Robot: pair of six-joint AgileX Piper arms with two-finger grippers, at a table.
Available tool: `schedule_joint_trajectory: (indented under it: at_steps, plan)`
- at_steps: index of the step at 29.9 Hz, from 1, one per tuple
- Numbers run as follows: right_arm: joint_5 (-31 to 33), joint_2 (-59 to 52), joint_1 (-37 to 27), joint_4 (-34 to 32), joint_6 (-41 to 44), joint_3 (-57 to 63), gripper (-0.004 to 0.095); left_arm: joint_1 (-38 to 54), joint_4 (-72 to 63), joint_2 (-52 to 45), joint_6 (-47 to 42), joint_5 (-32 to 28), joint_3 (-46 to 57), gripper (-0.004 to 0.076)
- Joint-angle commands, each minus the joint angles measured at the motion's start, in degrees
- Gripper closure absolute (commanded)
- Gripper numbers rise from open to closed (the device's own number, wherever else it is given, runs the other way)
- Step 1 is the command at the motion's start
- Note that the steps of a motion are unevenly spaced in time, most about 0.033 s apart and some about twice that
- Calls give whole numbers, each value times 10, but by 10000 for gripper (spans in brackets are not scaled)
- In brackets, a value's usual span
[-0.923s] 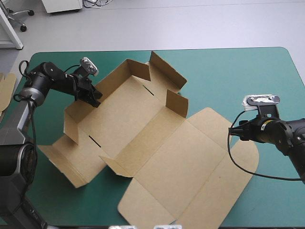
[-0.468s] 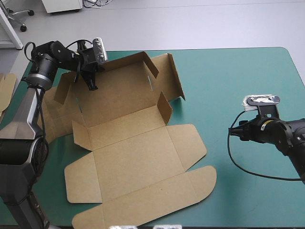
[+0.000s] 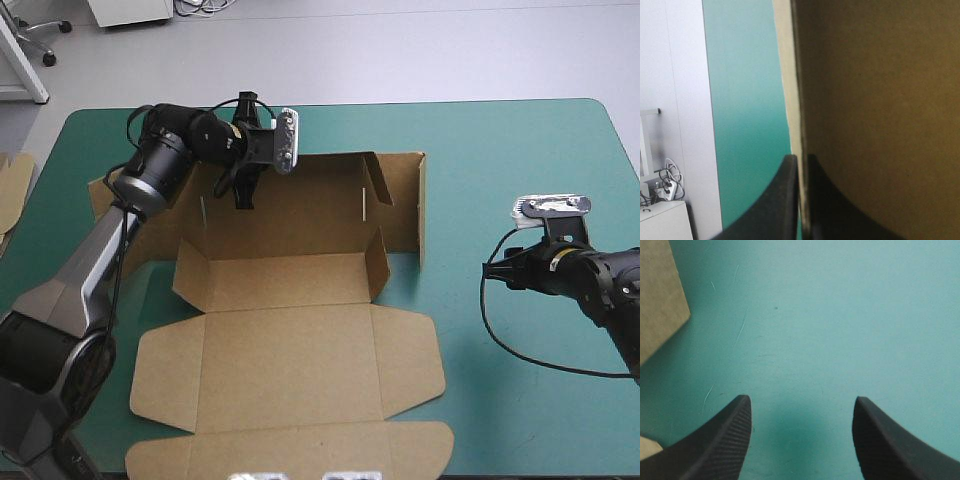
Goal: Fold the box
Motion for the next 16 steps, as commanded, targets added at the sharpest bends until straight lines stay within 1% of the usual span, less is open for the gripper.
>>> schedule_joint_trajectory:
  at_steps: [1,5,7,10,13,16]
  plan:
    - [-32,-10,-5,-2,6,-26,346,-56,56,-73,-88,-45,57,738]
    - [-21,-10,-5,-1,6,-45,346,-124,164,-108,-213,-86,131,738]
    - [-8,-10,-5,3,6,-59,346,-159,242,-120,-289,-109,167,738]
    - [7,-10,-5,3,6,-81,346,-207,350,-136,-374,-142,223,738]
    - [24,-10,-11,9,5,-108,346,-233,434,-151,-491,-173,274,738]
    - [29,-10,-32,20,-7,-135,346,-245,495,-170,-590,-194,318,738]
